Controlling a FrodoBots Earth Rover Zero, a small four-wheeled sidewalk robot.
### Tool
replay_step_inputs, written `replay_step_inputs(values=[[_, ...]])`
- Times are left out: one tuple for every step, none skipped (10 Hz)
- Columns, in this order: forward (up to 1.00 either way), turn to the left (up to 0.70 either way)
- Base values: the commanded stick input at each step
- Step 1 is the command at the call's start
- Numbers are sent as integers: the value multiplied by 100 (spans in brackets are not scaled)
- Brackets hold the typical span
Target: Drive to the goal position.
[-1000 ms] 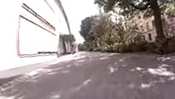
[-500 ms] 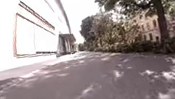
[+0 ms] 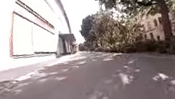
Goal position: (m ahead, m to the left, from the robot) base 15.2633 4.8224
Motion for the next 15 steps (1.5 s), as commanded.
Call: replay_step_inputs(values=[[85, 0], [85, 0], [85, -20], [85, -26], [85, -6], [85, 0], [85, 0], [85, 0], [85, 0], [85, 0], [85, 0], [85, 0], [85, 0], [85, 0], [85, 0]])
